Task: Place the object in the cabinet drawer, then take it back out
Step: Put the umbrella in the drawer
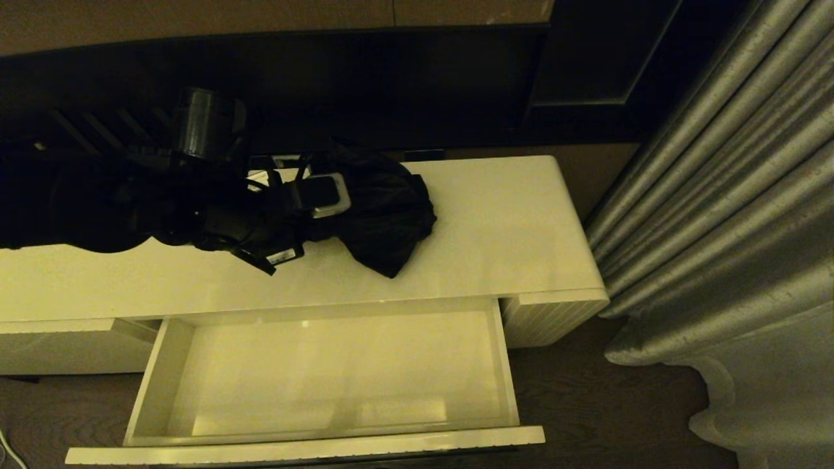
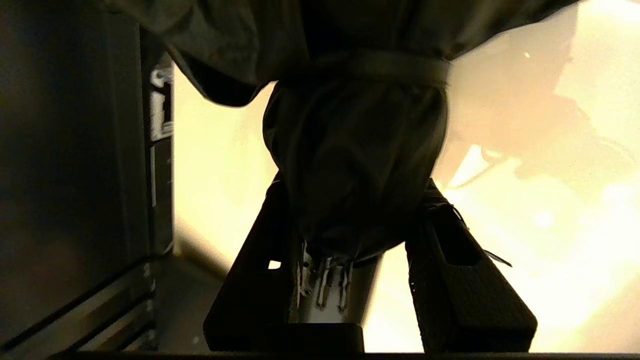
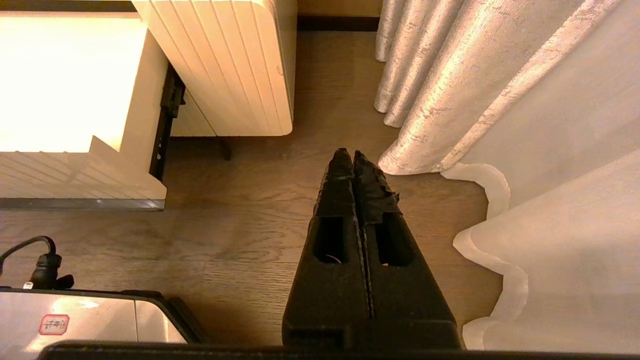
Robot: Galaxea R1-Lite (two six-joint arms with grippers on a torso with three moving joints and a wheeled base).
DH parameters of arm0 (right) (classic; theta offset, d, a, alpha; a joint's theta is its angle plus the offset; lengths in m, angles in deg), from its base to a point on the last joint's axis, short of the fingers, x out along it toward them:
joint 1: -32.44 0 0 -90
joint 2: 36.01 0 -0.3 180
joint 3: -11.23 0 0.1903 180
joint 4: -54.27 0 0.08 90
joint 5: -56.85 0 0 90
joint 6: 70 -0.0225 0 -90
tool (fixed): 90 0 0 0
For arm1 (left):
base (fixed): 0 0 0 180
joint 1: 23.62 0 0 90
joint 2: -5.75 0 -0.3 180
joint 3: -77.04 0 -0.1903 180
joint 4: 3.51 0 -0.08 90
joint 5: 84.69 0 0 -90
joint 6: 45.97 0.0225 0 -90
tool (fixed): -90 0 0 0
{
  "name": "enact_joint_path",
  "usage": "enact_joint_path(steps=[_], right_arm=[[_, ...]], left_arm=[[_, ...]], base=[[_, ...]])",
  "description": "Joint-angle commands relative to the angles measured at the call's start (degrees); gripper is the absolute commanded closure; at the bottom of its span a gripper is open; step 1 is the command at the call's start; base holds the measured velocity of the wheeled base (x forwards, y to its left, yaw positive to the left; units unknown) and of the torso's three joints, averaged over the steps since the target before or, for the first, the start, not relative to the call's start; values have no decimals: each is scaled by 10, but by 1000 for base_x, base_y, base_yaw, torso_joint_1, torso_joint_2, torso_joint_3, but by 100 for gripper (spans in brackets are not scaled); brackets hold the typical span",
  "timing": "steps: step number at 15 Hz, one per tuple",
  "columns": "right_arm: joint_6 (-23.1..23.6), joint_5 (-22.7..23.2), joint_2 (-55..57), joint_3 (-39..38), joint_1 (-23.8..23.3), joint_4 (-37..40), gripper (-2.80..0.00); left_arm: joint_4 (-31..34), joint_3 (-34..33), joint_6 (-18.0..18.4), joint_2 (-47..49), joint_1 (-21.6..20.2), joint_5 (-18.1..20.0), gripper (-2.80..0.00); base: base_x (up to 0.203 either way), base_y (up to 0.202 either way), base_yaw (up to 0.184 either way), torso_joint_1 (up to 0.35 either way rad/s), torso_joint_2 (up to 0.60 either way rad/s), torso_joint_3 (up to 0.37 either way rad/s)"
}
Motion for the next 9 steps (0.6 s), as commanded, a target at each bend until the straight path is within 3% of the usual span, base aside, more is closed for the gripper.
enact_joint_path(steps=[1, 3, 9], right_arm=[[0, 0, 1, 0, 0, 0, 0], [0, 0, 1, -1, 0, 0, 0], [0, 0, 1, 0, 0, -1, 0]], left_arm=[[25, -7, 4, -52, 6, 0, 0], [61, -15, 4, -78, 18, 0, 0], [251, -27, 3, -197, 89, 5, 0]], base=[[0, 0, 0, 0, 0, 0], [0, 0, 0, 0, 0, 0], [0, 0, 0, 0, 0, 0]])
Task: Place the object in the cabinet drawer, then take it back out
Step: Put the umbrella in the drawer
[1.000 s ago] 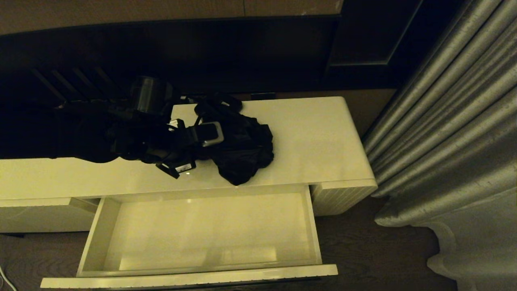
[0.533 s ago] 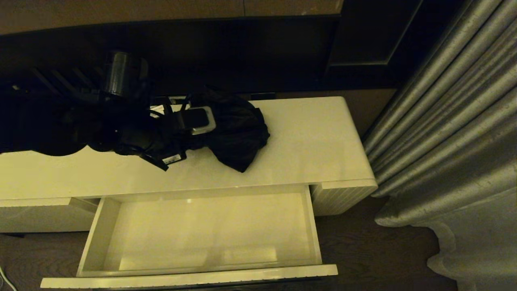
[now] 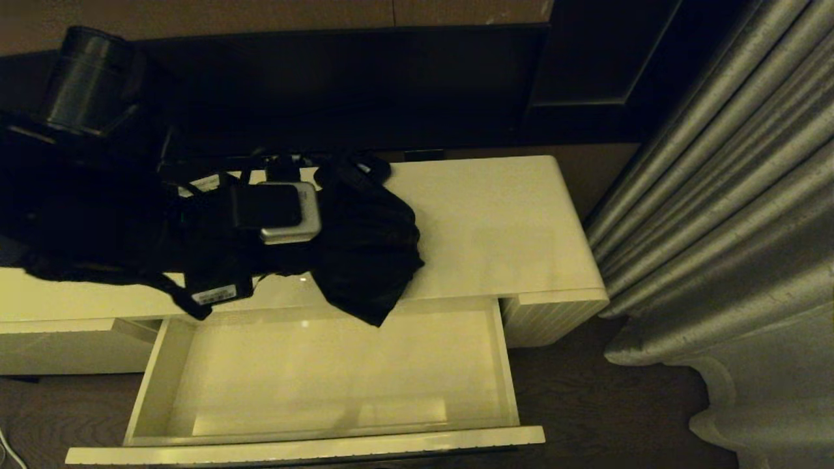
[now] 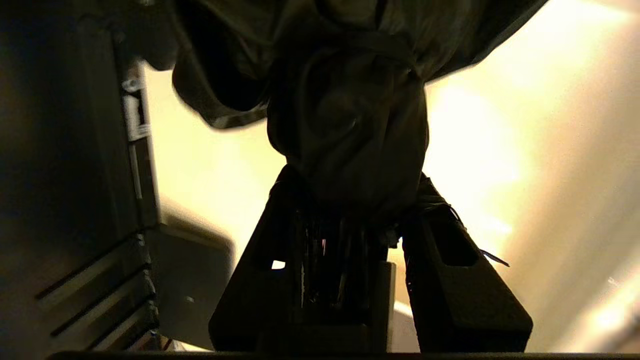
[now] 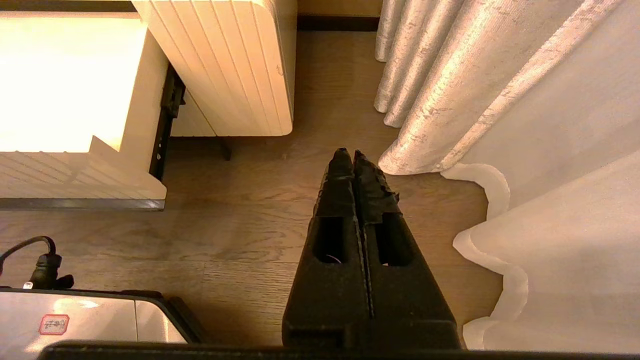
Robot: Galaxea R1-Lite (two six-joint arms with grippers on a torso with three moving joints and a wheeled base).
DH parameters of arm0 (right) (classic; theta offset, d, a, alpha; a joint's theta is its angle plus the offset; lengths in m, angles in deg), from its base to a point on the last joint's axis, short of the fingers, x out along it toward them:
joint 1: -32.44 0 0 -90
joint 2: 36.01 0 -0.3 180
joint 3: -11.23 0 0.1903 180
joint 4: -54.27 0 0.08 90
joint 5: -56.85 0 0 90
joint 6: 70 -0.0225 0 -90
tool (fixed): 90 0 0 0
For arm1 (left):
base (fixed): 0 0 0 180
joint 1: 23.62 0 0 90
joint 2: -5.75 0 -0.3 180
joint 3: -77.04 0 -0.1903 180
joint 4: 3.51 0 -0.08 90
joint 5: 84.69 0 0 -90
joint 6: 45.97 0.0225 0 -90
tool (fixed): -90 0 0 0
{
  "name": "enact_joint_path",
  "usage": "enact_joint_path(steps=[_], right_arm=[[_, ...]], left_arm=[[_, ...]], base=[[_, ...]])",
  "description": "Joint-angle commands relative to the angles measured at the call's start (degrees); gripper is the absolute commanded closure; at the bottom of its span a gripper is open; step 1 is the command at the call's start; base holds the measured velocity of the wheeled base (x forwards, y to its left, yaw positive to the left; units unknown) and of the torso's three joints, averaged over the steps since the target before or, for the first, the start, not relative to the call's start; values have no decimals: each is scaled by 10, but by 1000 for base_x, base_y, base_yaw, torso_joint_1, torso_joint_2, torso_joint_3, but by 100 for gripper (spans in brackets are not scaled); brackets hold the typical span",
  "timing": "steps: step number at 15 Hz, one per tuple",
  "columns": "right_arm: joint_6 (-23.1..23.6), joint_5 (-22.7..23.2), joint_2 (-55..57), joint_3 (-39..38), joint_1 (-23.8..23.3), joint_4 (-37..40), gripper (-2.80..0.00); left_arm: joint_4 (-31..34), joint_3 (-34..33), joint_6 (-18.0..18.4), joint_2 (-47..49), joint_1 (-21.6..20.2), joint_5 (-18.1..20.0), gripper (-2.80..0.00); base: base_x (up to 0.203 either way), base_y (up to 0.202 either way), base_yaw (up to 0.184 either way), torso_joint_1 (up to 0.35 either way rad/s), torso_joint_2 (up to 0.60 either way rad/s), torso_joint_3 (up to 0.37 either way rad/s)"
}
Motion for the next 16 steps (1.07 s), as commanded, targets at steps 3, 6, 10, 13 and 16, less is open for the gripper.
enact_joint_path(steps=[3, 6, 10, 13, 16], right_arm=[[0, 0, 1, -1, 0, 0, 0], [0, 0, 1, -1, 0, -1, 0], [0, 0, 1, -1, 0, -1, 0], [0, 0, 1, 0, 0, -1, 0], [0, 0, 1, -1, 0, -1, 0]], left_arm=[[62, -54, 4, -78, 46, 0, 0], [75, -77, 6, -91, 72, -1, 0], [101, -97, 7, -98, 98, -1, 0], [98, -126, 7, -95, 102, 0, 0], [58, -164, 6, -84, 112, 0, 0]], base=[[0, 0, 0, 0, 0, 0], [0, 0, 0, 0, 0, 0], [0, 0, 0, 0, 0, 0], [0, 0, 0, 0, 0, 0], [0, 0, 0, 0, 0, 0]])
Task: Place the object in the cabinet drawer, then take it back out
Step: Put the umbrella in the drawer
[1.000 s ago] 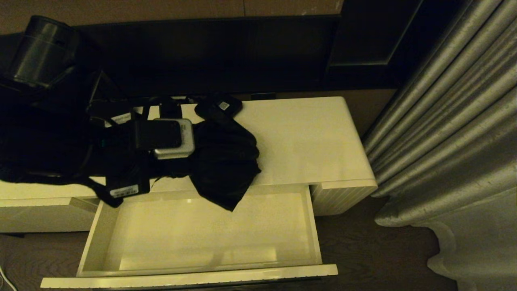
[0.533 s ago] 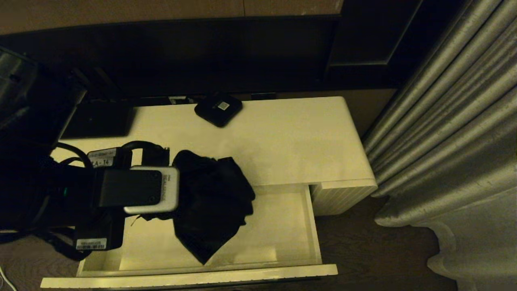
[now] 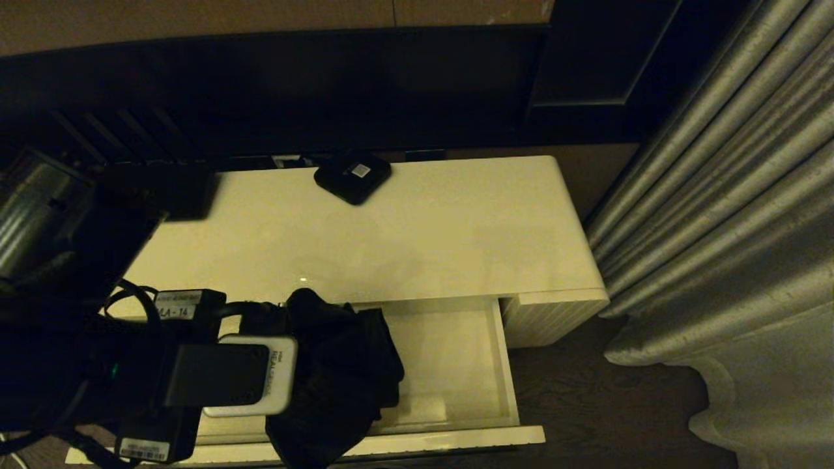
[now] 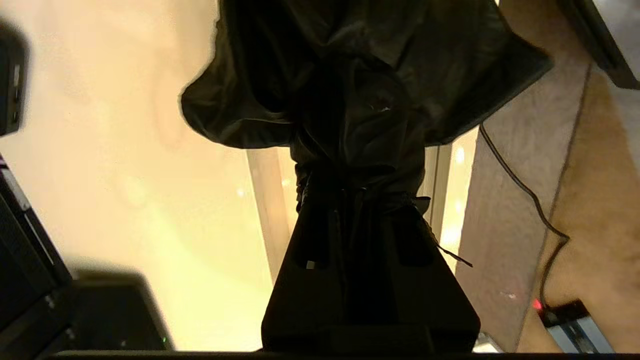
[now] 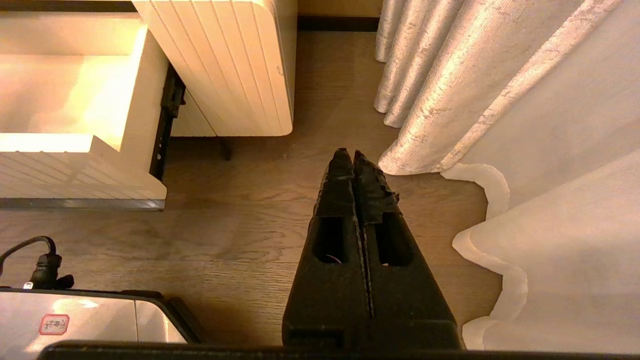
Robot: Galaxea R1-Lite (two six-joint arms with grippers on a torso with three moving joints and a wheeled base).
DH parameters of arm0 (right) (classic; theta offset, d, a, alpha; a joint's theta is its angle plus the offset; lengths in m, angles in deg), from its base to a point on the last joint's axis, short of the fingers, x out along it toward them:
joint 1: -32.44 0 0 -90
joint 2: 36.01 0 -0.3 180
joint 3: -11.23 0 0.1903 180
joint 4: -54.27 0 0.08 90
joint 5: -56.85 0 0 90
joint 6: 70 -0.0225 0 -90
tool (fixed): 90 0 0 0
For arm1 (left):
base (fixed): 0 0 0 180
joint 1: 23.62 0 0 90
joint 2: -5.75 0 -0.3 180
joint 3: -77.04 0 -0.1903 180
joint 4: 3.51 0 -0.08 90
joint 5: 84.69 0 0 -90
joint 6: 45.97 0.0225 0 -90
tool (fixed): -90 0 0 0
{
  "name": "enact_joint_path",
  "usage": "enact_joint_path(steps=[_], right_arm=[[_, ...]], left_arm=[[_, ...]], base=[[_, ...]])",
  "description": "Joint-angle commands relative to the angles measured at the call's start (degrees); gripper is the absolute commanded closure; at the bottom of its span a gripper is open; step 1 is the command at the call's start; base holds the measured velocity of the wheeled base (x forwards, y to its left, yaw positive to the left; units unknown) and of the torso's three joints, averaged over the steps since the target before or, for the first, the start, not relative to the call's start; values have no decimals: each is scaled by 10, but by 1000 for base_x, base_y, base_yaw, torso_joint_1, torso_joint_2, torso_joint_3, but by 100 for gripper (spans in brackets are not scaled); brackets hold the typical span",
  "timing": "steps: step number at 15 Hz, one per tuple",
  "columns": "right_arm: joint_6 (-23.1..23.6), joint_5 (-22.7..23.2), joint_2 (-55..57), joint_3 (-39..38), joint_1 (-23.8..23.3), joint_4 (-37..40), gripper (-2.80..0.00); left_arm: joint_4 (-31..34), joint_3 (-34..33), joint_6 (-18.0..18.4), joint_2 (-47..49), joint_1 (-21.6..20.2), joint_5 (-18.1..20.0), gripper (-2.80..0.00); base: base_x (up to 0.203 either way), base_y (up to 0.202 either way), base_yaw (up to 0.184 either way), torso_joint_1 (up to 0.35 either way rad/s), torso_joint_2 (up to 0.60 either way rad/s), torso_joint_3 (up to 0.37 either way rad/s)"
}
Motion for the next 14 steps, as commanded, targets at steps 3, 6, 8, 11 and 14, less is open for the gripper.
enact_joint_path(steps=[3, 6, 8, 11, 14], right_arm=[[0, 0, 1, 0, 0, 0, 0], [0, 0, 1, 0, 0, 0, 0], [0, 0, 1, -1, 0, 0, 0], [0, 0, 1, -1, 0, 0, 0], [0, 0, 1, -1, 0, 0, 0]], left_arm=[[-26, -26, 1, 25, 12, 1, 0], [-68, -28, -6, 60, 22, 2, 0], [-113, -28, -22, 87, 36, 2, 0], [-138, -47, -45, 100, 37, -4, 0], [-149, -101, -76, 97, 10, -5, 0]], base=[[0, 0, 0, 0, 0, 0], [0, 0, 0, 0, 0, 0], [0, 0, 0, 0, 0, 0], [0, 0, 0, 0, 0, 0], [0, 0, 0, 0, 0, 0]])
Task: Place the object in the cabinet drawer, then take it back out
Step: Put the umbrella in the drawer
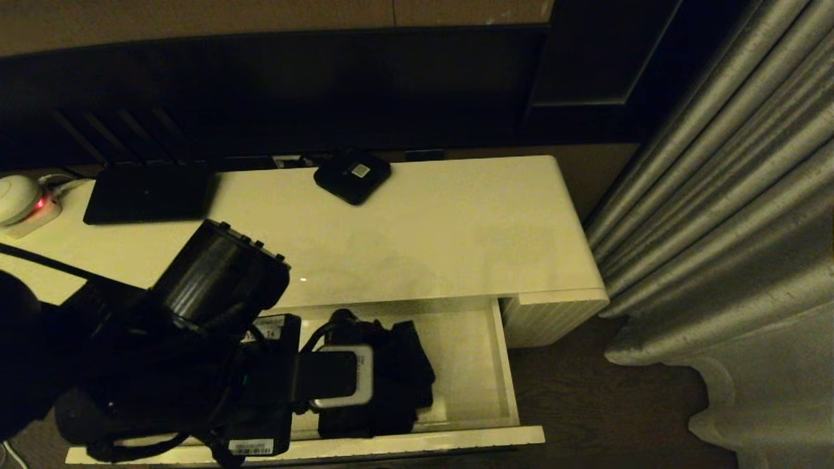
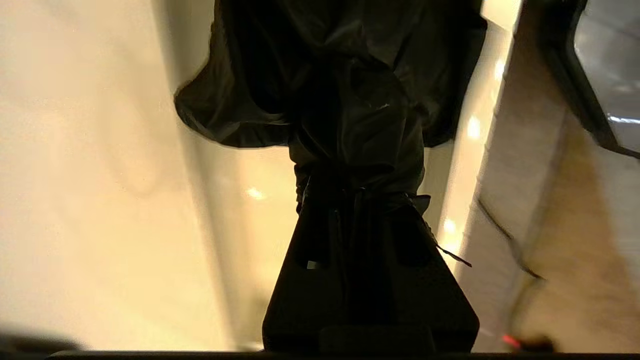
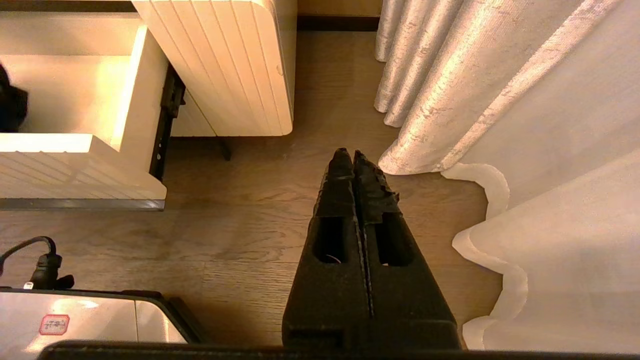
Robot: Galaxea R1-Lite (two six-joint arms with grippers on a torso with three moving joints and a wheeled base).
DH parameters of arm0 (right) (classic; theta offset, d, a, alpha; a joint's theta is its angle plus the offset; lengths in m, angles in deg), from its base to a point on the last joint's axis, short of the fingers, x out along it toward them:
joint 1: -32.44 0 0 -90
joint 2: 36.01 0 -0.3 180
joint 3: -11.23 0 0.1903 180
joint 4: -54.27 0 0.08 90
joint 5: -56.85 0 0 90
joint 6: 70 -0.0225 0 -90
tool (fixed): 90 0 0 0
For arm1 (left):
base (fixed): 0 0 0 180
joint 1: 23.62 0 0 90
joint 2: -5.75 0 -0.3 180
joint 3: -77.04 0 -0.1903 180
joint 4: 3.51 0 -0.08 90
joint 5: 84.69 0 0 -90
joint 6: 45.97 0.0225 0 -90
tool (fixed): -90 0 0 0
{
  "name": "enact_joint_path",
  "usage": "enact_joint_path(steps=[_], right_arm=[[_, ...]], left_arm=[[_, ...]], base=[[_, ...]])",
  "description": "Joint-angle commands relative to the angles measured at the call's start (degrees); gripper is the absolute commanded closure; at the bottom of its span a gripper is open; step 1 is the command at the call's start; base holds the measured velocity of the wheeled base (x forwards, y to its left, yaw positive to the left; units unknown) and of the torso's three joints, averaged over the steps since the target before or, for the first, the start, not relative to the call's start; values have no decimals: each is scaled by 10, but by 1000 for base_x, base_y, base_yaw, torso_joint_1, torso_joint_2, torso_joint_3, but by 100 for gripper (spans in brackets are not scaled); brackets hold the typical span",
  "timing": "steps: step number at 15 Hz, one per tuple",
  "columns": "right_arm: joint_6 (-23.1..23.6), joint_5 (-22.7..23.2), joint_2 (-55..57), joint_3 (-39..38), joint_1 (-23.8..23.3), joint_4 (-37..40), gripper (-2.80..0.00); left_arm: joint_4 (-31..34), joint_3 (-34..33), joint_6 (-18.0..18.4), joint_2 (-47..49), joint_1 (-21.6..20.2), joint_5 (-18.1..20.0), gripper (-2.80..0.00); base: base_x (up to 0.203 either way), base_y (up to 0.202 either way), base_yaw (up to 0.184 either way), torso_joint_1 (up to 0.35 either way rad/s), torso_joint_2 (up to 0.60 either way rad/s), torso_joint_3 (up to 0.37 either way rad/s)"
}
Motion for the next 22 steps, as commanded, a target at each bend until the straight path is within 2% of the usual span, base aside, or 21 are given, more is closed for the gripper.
enact_joint_path(steps=[1, 5, 9, 15, 16, 17, 20, 22], right_arm=[[0, 0, 1, 0, 0, 0, 0], [0, 0, 1, 0, 0, 0, 0], [0, 0, 1, 0, 0, 0, 0], [0, 0, 1, 0, 0, 0, 0], [0, 0, 1, 0, 0, 0, 0], [0, 0, 1, 0, 0, 0, 0], [0, 0, 1, -1, 0, 0, 0], [0, 0, 1, -1, 0, 0, 0]], left_arm=[[-14, -41, -9, 4, -29, -1, 0], [-34, -91, -17, 4, -82, 2, 0], [-90, -138, -16, 26, -111, 2, 0], [-146, -143, -15, 51, -147, -3, 0], [-147, -141, -15, 50, -148, -2, -148], [-151, -135, -17, 47, -150, -2, -280], [-191, -133, -21, 34, -153, 1, -280], [-192, -133, -22, 25, -153, 1, -280]], base=[[0, 0, 0, 0, 0, 0], [0, 0, 0, 0, 0, 0], [0, 0, 0, 0, 0, 0], [0, 0, 0, 0, 0, 0], [0, 0, 0, 0, 0, 0], [0, 0, 0, 0, 0, 0], [0, 0, 0, 0, 0, 0], [0, 0, 0, 0, 0, 0]])
